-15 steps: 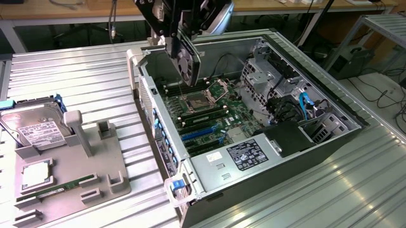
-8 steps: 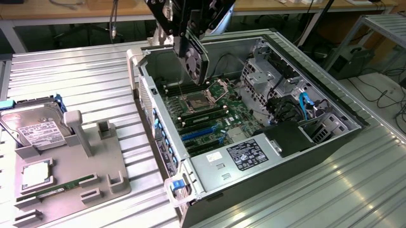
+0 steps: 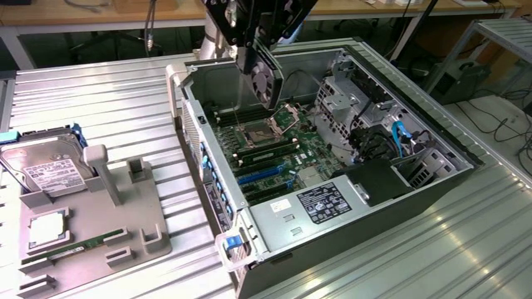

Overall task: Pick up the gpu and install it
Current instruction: 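Pick up the gpu and move the gpu toward the slot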

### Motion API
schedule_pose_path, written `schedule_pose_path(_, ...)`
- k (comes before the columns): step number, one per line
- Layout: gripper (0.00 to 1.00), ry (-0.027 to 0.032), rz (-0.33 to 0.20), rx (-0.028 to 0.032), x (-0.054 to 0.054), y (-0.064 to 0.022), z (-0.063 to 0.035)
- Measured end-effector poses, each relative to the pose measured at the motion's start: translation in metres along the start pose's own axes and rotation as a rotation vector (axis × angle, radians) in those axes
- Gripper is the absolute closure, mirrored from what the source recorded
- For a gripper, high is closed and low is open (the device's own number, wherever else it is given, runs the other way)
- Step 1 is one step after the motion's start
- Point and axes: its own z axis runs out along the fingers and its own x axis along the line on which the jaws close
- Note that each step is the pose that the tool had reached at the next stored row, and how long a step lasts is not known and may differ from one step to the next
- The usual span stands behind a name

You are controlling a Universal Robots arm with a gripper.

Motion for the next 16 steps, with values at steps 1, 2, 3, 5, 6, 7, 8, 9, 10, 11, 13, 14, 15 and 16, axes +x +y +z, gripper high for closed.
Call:
schedule_pose_path(1,0.73,0.0,0.0,0.0,-0.002,-0.0001,0.0)
schedule_pose_path(2,0.73,0.0,0.0,0.0,-0.003,-0.0002,0.0)
schedule_pose_path(3,0.73,0.0,0.0,0.0,-0.004,-0.0003,0.0001)
schedule_pose_path(5,0.73,0.0,0.0,0.0,-0.009,-0.0006,0.0001)
schedule_pose_path(6,0.73,0.0,0.0,0.0,-0.011,-0.0007,0.0001)
schedule_pose_path(7,0.73,0.0,0.0,0.0,-0.013,-0.0008,0.0001)
schedule_pose_path(8,0.73,0.0,0.0,0.0,-0.015,-0.0009,0.0002)
schedule_pose_path(9,0.73,0.0,0.0,0.0,-0.016,-0.0011,0.0002)
schedule_pose_path(10,0.73,0.0,0.0,0.0,-0.019,-0.0013,0.0003)
schedule_pose_path(11,0.73,0.0001,0.0,0.0001,-0.023,-0.0015,0.0004)
schedule_pose_path(13,0.73,0.0,0.0,0.0,-0.029,-0.0019,0.0006)
schedule_pose_path(14,0.73,0.0,0.0,0.0,-0.033,-0.0021,0.0008)
schedule_pose_path(15,0.73,-0.0001,0.0,-0.0001,-0.035,-0.0023,0.0009)
schedule_pose_path(16,0.73,-0.0002,0.0,-0.0001,-0.037,-0.0024,0.001)
